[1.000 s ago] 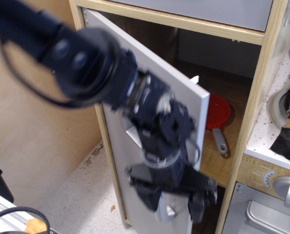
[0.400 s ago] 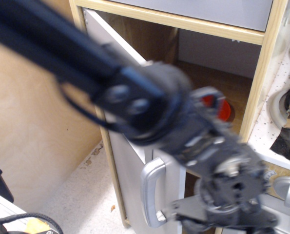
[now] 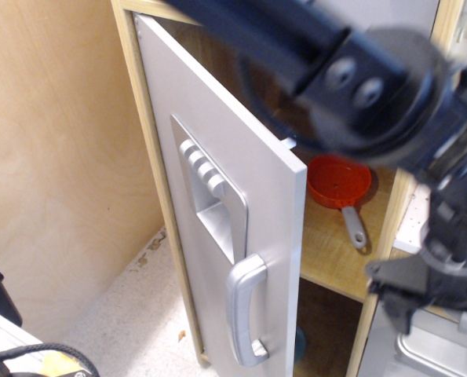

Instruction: Open fridge

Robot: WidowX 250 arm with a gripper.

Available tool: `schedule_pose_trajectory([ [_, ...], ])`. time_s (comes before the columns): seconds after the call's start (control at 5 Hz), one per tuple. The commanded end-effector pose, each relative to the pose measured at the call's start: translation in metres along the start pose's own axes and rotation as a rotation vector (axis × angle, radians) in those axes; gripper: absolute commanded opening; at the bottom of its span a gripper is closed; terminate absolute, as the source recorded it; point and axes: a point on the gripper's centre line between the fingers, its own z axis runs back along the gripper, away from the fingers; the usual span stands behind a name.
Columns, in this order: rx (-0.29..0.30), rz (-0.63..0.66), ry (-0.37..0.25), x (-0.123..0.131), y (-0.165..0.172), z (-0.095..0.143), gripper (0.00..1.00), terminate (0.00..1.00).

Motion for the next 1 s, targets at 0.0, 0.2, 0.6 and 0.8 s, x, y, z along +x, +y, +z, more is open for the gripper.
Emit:
schedule_pose_trajectory([
  [0.0, 0.055, -0.094, -0.032, 0.041, 0.01, 0.036, 1.0, 0.0],
  [0.2, 0.082, -0.09, -0.04, 0.045, 0.036, 0.04, 1.0, 0.0],
  [0.6, 0.075, -0.065, -0.014, 0.037, 0.07, 0.048, 1.0, 0.0],
  [0.8, 0.063, -0.082, 0.036, 0.032, 0.091, 0.053, 1.0, 0.0],
])
